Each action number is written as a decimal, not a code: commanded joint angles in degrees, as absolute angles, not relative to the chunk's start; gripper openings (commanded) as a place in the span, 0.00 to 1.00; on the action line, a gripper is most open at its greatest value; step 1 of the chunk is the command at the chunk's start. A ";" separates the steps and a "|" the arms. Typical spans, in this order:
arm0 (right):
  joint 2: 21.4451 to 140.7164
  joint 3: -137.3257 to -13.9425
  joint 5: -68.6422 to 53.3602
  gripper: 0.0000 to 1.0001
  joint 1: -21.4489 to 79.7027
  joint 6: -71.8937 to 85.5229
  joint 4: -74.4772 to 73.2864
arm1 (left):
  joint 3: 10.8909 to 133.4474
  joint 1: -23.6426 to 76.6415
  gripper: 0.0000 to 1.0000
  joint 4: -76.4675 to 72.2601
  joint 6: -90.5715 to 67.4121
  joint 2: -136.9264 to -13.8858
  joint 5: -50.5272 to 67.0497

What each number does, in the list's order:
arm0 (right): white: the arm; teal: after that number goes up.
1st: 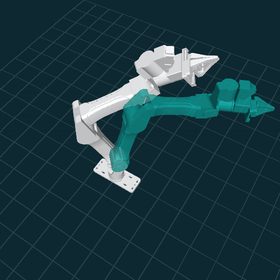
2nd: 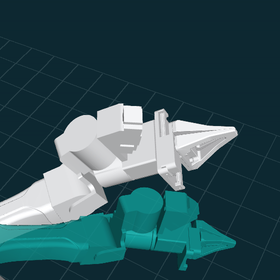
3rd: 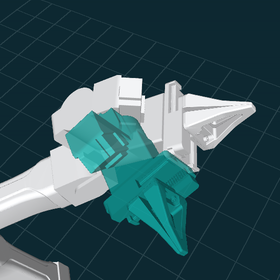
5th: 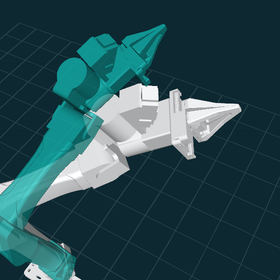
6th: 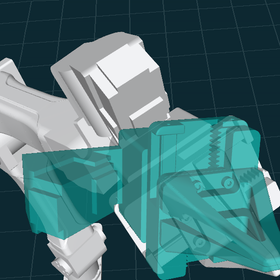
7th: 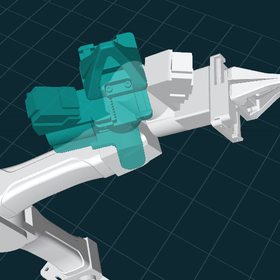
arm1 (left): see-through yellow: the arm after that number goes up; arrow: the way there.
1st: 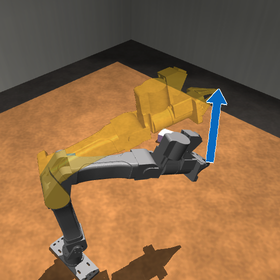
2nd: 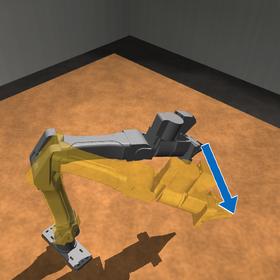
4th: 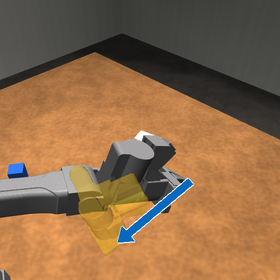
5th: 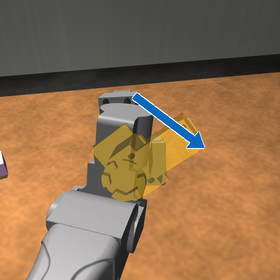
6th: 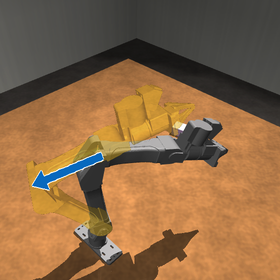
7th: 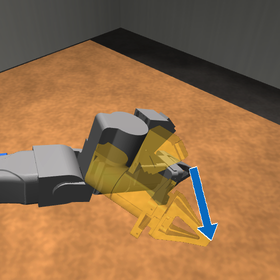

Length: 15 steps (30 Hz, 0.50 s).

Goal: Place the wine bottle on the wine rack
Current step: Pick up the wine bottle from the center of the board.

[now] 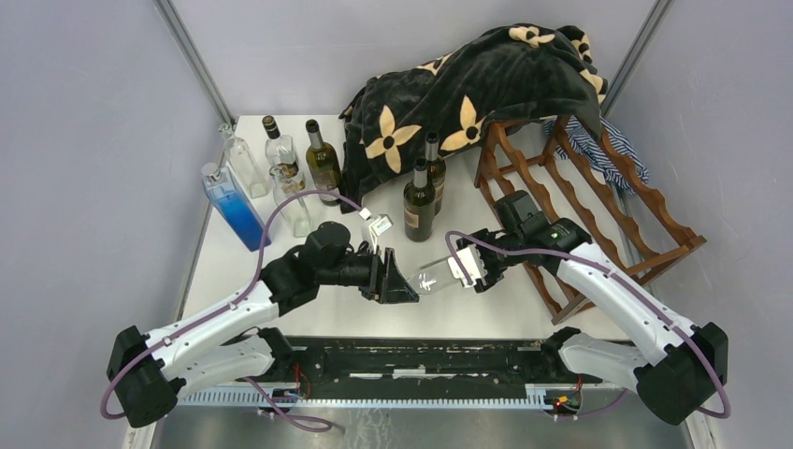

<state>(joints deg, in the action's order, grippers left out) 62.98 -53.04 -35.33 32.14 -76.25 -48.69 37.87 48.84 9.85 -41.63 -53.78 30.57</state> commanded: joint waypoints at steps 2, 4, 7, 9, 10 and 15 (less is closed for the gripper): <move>61.08 -54.06 -37.71 0.03 32.19 -75.92 -45.53 | 38.42 48.09 0.61 11.46 -38.96 -52.57 32.18; 60.89 -53.89 -37.63 0.03 32.19 -75.94 -45.51 | 38.13 47.99 0.56 10.67 -39.52 -52.56 32.16; 60.83 -53.79 -37.78 0.03 32.29 -75.92 -45.53 | 37.84 47.90 0.53 8.99 -40.42 -52.84 32.16; 60.91 -53.79 -37.92 0.03 32.22 -75.89 -45.48 | 37.75 47.90 0.43 7.63 -40.97 -53.47 32.53; 60.95 -53.87 -37.85 0.03 32.36 -75.94 -45.51 | 37.64 47.90 0.31 7.20 -41.16 -53.78 32.78; 60.90 -53.92 -38.30 0.06 32.24 -75.18 -45.59 | 36.76 47.81 0.02 4.84 -41.68 -53.69 34.10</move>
